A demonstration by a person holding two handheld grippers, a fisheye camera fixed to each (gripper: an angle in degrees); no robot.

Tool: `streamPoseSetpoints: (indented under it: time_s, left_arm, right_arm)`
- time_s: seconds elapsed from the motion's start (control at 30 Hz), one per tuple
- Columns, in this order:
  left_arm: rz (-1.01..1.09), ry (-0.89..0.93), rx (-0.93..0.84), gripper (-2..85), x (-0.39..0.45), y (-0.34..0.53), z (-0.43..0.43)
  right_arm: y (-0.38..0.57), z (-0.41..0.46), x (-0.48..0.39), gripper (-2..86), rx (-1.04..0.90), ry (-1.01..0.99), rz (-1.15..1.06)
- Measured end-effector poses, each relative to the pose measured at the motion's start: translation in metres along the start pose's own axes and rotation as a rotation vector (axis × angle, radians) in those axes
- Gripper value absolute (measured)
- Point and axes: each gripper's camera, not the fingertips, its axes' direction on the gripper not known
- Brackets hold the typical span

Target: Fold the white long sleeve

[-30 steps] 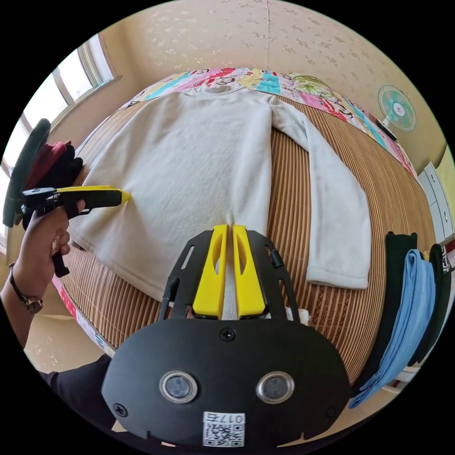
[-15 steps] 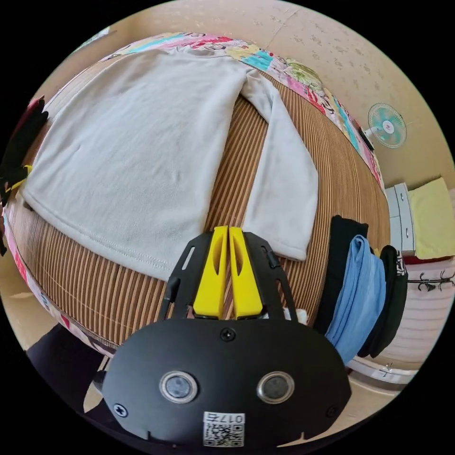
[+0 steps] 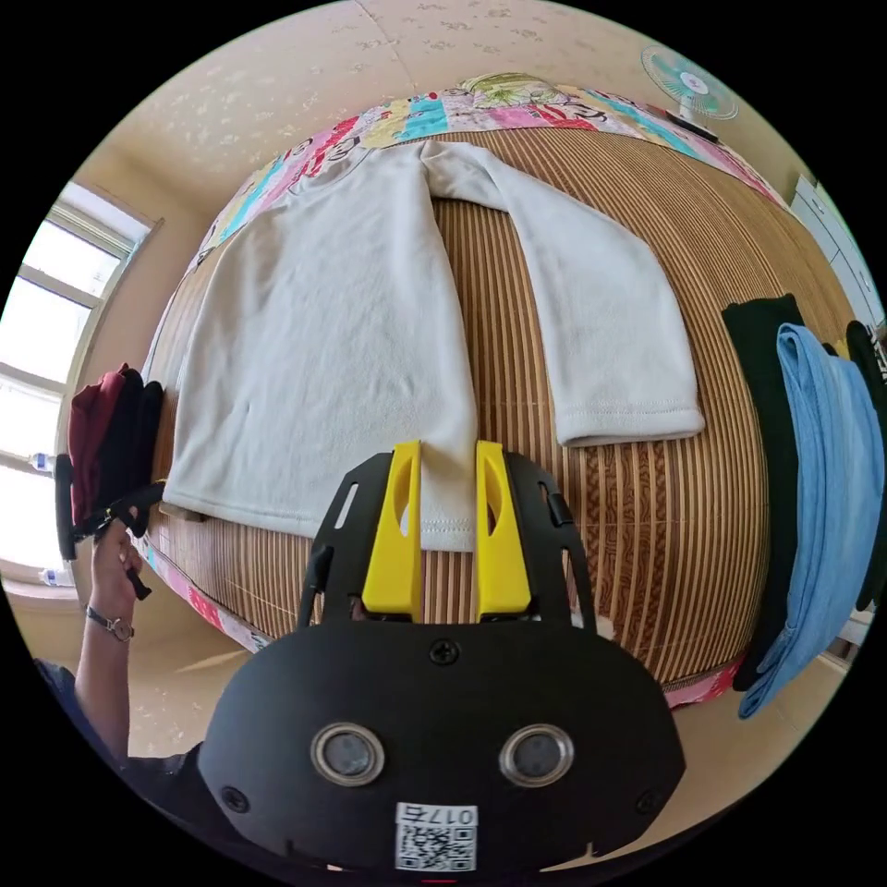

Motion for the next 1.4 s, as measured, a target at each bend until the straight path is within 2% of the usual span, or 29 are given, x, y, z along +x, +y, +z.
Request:
streamPoseSetpoints:
  time_s: [0.13,0.2,0.27,0.33,0.53,0.73,0.9,1.07,1.13,1.2,1.27,1.33,1.4]
  left_arm:
    - [-0.11,-0.191,0.117,2.5,-0.043,-0.01,-0.043]
    - [-0.186,-0.172,0.133,4.1,-0.072,-0.013,-0.052]
    - [-0.3,-0.089,0.175,6.4,-0.104,-0.004,-0.066]
    - [-0.316,0.007,0.219,6.5,-0.109,0.005,-0.073]
    - [-0.072,0.231,0.139,6.5,-0.051,0.008,-0.057]
    - [0.046,0.553,0.009,7.6,0.006,-0.001,-0.018]
    - [0.143,0.593,-0.102,6.7,0.047,0.0,0.005]
    - [0.15,0.458,-0.112,4.1,0.068,0.0,-0.008]
    - [0.167,0.389,-0.117,4.0,0.079,-0.001,-0.014]
    - [0.202,0.306,-0.116,4.0,0.092,-0.001,-0.02]
    - [0.223,0.242,-0.116,4.1,0.103,0.0,-0.026]
    - [0.223,0.25,-0.115,4.1,0.106,0.0,-0.031]
    - [0.219,0.261,-0.113,4.0,0.106,0.0,-0.036]
  right_arm:
    - [-0.007,0.002,-0.014,8.7,-0.028,0.046,-0.039]
    - [-0.009,0.002,-0.015,8.2,-0.031,0.03,-0.021]
    - [-0.009,0.002,-0.016,7.1,-0.023,0.017,-0.001]
    - [-0.011,0.001,-0.027,4.9,-0.029,0.035,-0.06]
    - [-0.025,-0.047,-0.044,3.6,0.106,0.35,-0.085]
    - [-0.042,0.013,-0.039,3.4,-0.146,0.525,-0.168]
    - [-0.047,0.023,-0.05,3.4,-0.144,0.619,-0.206]
    - [-0.056,0.002,-0.033,3.0,-0.132,0.563,-0.141]
    - [-0.058,-0.056,-0.044,2.5,0.102,0.532,-0.076]
    - [-0.057,-0.086,-0.066,2.5,0.231,0.484,-0.115]
    - [-0.062,-0.087,-0.087,2.9,0.206,0.33,-0.205]
    - [-0.074,-0.064,-0.108,4.0,0.065,0.045,-0.325]
    - [-0.085,-0.044,-0.116,5.6,-0.032,-0.146,-0.36]
